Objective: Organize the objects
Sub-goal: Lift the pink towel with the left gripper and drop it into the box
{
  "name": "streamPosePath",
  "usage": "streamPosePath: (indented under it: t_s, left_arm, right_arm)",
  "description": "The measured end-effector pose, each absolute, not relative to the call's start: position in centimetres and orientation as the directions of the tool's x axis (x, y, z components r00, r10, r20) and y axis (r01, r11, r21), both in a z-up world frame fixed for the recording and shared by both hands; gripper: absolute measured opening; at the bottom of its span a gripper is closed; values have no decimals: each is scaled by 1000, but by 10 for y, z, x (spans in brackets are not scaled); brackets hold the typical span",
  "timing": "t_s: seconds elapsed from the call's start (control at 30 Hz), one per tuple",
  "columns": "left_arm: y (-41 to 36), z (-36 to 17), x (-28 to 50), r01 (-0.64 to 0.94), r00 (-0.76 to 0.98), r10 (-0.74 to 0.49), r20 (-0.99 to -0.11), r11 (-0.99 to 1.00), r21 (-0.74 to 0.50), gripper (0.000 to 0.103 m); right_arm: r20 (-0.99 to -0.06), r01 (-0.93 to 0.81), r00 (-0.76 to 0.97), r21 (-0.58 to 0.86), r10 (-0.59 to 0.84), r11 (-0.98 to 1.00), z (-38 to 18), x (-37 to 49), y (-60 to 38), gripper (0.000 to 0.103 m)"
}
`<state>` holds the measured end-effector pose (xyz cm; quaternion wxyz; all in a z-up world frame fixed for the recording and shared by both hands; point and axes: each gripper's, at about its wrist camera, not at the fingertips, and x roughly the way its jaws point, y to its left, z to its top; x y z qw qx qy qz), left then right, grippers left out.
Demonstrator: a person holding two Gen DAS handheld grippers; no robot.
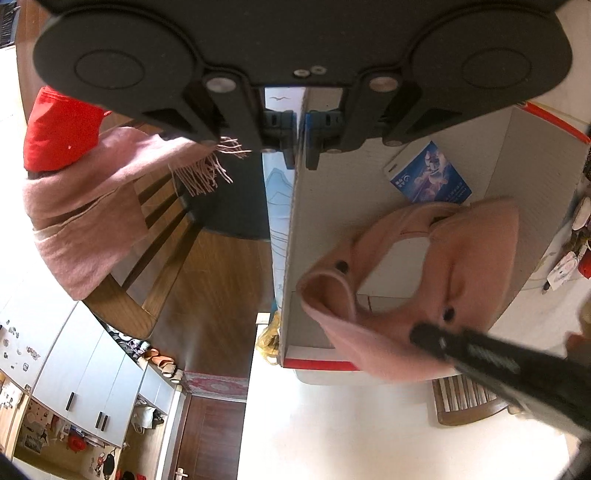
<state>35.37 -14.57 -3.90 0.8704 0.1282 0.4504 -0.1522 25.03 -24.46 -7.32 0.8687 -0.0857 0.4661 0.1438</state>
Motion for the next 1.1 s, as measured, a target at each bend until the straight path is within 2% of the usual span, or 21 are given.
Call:
streamPosePath:
  t_s: [0.37,0.7,0.77,0.8,0.87,0.9,0.93,1.1]
  left_arm:
    - [-139,-95,366,381,429,-88,-899,920,92,13]
    - [-131,-107,369,388,378,-81,-922,918,78,14]
    - [-128,-103,366,385,387,-91,-917,920,71,18]
    - [-126,-102,365,386,391,-95,-916,920,69,26]
    - [-123,-97,360,391,395,-118,-911,919,50,46]
    - [-121,-94,358,392,401,-128,-907,919,44,65]
    - [-120,-91,355,392,414,-135,-900,919,42,74]
    - [-110,-73,338,384,445,-173,-878,923,13,75]
  right_arm:
    - [-835,-324,522,-6,173,946,-72,249,-246,4]
    - [-838,-320,519,-5,171,947,-73,250,-246,4]
    - [-838,-320,518,-6,169,947,-73,250,-246,4]
    - [-839,-320,518,-8,168,947,-73,250,-246,4]
    - [-839,-321,518,-11,166,947,-74,250,-246,4]
    - [-839,-321,519,-12,166,947,-74,250,-246,4]
    - [-839,-321,518,-12,165,947,-74,250,-246,4]
    - [-840,-323,519,-19,160,946,-74,251,-246,3]
